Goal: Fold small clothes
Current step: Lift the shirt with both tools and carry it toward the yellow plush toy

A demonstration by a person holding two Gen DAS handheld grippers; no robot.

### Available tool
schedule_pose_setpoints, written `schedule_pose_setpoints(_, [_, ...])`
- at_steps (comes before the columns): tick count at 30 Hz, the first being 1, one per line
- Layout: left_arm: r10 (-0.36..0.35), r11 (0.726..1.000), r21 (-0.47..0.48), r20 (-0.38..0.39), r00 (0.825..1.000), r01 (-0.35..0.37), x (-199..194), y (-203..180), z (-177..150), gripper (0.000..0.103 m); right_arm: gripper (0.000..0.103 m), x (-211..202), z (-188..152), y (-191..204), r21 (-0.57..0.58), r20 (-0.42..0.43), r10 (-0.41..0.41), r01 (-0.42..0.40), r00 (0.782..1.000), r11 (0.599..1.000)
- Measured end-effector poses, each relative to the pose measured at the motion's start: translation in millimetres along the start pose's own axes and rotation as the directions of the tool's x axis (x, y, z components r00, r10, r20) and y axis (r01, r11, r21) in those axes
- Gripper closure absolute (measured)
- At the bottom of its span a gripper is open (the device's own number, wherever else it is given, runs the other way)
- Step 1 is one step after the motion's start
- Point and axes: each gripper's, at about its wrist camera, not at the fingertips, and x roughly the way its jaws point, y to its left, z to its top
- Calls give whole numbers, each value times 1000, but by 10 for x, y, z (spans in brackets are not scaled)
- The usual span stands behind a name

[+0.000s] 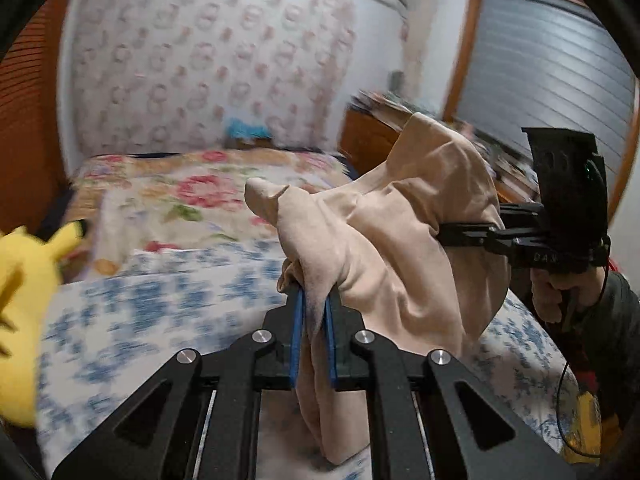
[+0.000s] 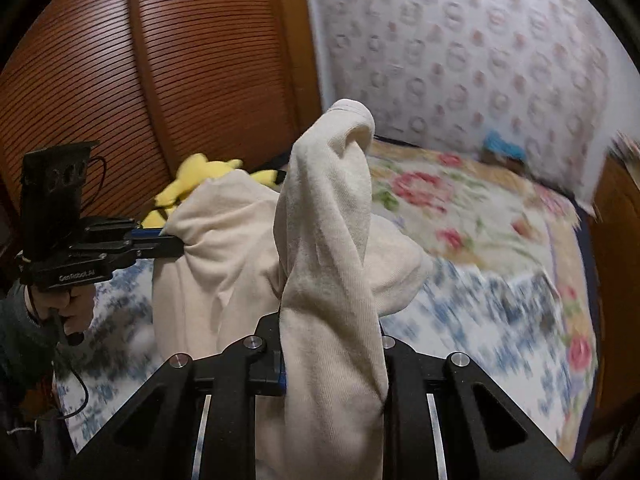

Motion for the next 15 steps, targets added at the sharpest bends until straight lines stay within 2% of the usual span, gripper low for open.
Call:
schedule_pose_setpoints(6, [147, 983, -114, 42, 988, -141, -488, 703, -277, 92, 82, 734, 659, 407, -168, -41, 79, -85, 996, 982])
schedule_pose_setpoints(10, [244, 955, -187, 52, 968, -231, -730, 1076, -522, 92, 82, 1317, 1060, 721, -258, -96, 114, -136, 989, 956])
schedule_pose_setpoints(15, [335, 913, -260, 35, 942, -315, -925, 1315, -817, 92, 82, 2009, 1424, 1155, -381, -167, 135, -191, 977, 905])
